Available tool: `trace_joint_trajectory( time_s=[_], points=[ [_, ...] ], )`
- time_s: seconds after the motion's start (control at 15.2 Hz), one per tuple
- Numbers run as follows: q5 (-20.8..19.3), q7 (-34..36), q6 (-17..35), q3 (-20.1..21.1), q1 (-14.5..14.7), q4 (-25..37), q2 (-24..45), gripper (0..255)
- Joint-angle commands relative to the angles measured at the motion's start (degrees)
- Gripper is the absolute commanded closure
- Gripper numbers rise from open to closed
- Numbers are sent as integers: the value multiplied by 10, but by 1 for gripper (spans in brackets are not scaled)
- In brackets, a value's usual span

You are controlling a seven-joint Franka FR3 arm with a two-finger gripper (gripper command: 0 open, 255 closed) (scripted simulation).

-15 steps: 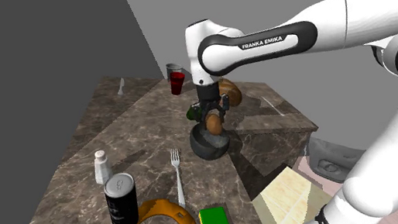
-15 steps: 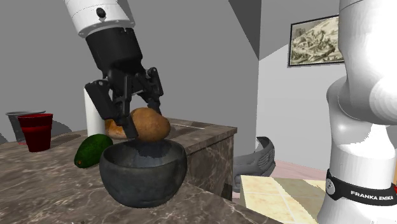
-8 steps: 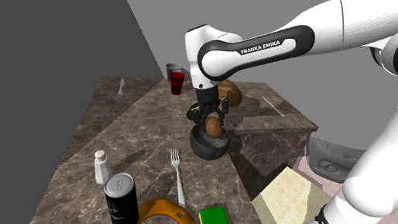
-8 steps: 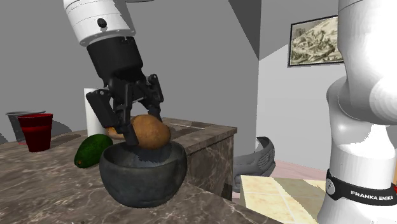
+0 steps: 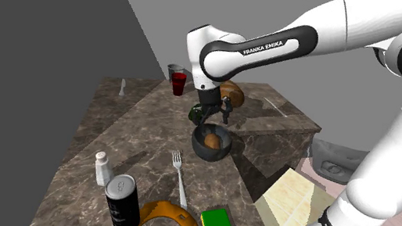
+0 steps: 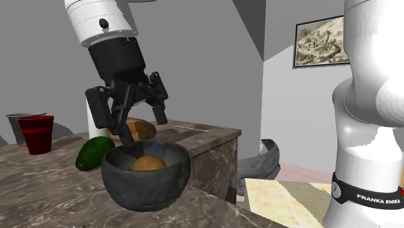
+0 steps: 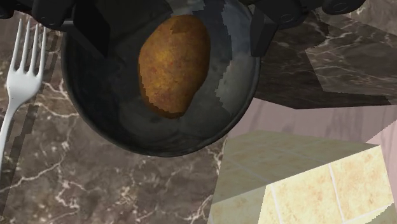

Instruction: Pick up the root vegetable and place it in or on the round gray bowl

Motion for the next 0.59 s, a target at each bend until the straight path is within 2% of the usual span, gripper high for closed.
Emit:
trace_joint_trajectory(
  time_s=[0.0,0.2,0.53],
  points=[
    [0,0,-19,1,1,21,2,0],
    [-3,3,-74,4,6,85,13,0],
    [-3,3,-74,4,6,85,13,0]
  ],
)
